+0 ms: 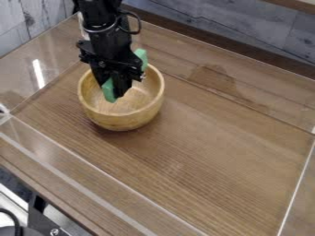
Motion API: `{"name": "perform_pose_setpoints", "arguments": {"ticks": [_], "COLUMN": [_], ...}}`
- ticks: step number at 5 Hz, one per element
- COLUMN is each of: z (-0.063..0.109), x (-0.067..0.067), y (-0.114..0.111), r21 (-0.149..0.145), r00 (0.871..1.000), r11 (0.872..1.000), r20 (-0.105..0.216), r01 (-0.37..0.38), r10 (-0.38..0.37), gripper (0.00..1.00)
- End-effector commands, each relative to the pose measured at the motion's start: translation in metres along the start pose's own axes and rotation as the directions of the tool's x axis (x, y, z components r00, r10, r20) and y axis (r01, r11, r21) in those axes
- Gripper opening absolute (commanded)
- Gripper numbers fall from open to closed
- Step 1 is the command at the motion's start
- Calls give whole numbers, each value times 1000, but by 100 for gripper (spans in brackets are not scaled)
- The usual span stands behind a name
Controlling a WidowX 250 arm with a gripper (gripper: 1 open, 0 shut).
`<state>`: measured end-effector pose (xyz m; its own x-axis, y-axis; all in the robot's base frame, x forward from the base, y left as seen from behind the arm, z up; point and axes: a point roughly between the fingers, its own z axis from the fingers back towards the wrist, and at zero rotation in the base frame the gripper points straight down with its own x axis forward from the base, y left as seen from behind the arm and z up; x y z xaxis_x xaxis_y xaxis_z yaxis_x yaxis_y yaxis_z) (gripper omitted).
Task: Put green stick into wooden bowl
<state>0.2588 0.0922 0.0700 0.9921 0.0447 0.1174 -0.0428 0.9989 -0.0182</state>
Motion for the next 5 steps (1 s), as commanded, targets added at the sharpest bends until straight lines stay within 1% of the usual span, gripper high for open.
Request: {"name": "perform_pose_setpoints", "arguments": {"ticks": [1, 4, 5], "z": [6, 4, 6], "x": [6, 7, 8], "y": [2, 1, 0], "r21": [15, 23, 22], "r00": [999, 999, 1000], "r11": [1000, 1000, 1000], "r20": [31, 32, 22], "r01": [10, 8, -6], "r10": [-10, -9, 5], "gripper": [0, 0, 100]}}
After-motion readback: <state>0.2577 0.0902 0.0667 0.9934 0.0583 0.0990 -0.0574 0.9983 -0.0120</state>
